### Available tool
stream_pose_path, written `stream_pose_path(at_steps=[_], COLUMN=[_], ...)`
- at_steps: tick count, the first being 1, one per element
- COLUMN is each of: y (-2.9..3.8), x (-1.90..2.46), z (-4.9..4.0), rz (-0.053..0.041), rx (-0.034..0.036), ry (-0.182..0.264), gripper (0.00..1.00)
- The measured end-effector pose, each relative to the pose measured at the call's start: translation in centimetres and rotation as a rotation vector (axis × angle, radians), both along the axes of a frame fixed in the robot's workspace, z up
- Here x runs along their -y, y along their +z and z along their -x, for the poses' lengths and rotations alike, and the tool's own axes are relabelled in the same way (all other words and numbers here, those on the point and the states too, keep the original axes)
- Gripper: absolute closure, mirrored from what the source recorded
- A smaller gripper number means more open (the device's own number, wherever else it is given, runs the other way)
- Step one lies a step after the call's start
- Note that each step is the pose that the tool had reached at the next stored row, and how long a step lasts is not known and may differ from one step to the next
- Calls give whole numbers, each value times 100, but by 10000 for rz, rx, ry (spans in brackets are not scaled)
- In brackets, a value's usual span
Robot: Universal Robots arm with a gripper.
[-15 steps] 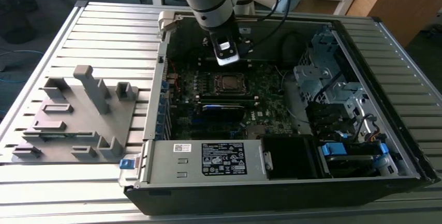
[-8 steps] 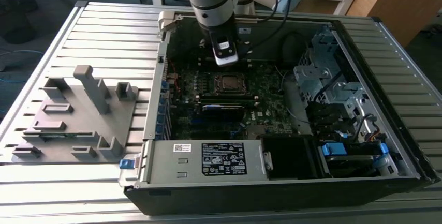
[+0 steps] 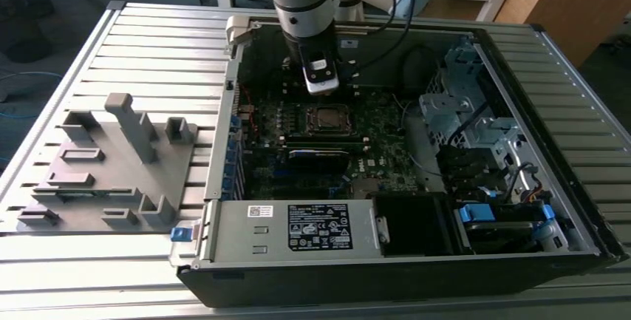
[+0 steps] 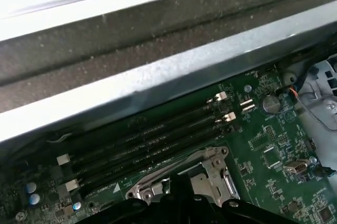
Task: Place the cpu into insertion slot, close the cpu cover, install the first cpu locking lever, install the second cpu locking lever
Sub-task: 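Install the first cpu locking lever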
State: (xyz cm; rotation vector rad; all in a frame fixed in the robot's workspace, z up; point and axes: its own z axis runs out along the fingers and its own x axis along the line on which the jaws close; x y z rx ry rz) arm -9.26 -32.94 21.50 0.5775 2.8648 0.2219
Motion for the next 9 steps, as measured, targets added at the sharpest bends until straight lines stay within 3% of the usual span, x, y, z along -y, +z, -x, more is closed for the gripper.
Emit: stream_pose_path(at_steps=[4,5,9], y=[-6,-7,-7], x=[0,0,0], z=[-9,-9,-9], rz=[104,115,116], rx=[-609,-656,-665], ry=[-3,-3,-2], gripper=[89,89,89])
